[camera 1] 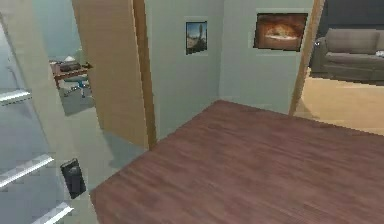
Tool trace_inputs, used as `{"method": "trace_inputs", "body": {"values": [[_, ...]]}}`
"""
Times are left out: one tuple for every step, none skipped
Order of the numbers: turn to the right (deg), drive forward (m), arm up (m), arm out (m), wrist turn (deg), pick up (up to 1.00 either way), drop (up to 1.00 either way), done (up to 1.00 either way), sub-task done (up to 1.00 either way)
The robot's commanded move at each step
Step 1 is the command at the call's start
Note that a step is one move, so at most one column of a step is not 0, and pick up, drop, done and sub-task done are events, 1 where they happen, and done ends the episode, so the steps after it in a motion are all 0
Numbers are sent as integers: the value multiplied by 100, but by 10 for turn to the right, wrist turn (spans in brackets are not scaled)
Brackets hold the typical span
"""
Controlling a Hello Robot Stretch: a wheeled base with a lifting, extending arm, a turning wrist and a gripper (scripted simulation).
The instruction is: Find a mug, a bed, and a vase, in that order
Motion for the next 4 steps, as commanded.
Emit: {"method": "trace_inputs", "body": {"values": [[180,0,0,0,0,0,0,0,0],[0,65,0,0,0,0,0,0,0],[-300,0,0,0,0,0,0,0,0],[0,30,0,0,0,0,0,0,0]]}}
